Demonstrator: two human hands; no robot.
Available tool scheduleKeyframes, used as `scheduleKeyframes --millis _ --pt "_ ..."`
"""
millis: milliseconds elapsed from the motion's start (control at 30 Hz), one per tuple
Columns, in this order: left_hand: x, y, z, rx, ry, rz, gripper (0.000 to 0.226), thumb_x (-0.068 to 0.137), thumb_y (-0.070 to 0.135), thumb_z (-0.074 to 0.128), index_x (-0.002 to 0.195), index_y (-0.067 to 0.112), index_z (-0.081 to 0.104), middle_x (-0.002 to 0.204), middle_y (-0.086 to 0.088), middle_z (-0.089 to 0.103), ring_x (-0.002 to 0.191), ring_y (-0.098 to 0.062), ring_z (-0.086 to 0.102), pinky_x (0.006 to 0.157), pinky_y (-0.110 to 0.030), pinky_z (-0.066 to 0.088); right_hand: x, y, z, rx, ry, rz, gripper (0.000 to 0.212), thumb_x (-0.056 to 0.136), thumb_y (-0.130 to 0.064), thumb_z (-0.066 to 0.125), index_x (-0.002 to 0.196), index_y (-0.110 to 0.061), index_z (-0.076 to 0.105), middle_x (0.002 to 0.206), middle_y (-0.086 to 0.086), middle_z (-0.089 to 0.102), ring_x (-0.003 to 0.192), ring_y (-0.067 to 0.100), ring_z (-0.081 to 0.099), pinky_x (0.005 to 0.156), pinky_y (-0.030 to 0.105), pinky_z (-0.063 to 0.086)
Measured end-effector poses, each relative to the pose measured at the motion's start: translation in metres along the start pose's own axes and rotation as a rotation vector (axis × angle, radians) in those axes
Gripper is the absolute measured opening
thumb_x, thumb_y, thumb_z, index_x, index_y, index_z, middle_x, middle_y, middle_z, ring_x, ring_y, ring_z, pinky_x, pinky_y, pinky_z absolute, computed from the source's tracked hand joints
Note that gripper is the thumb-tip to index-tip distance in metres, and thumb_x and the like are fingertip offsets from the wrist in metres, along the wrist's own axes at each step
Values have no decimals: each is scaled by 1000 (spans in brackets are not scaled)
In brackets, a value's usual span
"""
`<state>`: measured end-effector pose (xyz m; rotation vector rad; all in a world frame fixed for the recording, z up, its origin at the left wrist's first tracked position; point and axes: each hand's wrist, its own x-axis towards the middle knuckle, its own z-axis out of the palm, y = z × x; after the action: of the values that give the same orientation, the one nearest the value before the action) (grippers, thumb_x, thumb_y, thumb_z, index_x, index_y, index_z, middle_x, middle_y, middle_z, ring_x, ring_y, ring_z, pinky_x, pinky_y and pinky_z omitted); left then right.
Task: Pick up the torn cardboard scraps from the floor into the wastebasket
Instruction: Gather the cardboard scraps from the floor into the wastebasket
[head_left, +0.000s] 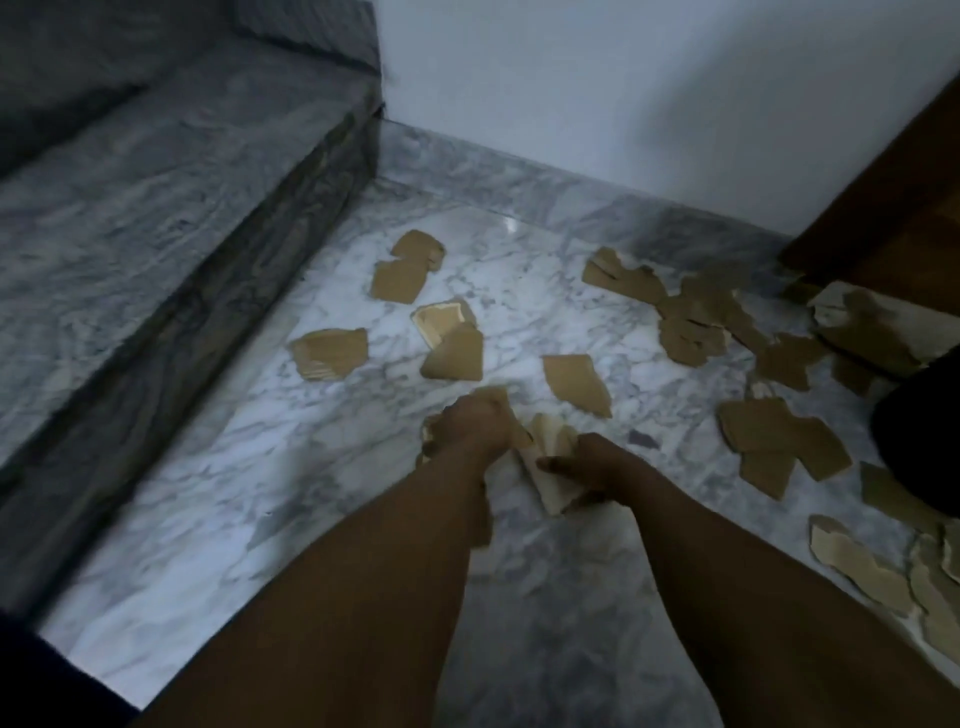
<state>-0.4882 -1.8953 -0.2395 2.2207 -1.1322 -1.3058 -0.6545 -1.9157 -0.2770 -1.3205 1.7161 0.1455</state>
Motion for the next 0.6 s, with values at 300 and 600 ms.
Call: scheduleKeyframes --millis 300,600 --pt "-22 -87 34 308 227 -168 64 84 58 58 132 22 35 138 -6 29 122 -32 37 90 -44 43 23 -27 28 -175 -18 -177 57 90 -50 63 123 -4 57 124 17 58 118 30 54 103 39 42" --pt "15 -54 20 310 -38 28 70 92 33 61 145 5 26 143 -16 44 130 -32 47 99 -34 40 49 -18 -11 -170 152 -39 73 98 -53 43 156 -19 16 161 16 12 147 40 13 117 59 13"
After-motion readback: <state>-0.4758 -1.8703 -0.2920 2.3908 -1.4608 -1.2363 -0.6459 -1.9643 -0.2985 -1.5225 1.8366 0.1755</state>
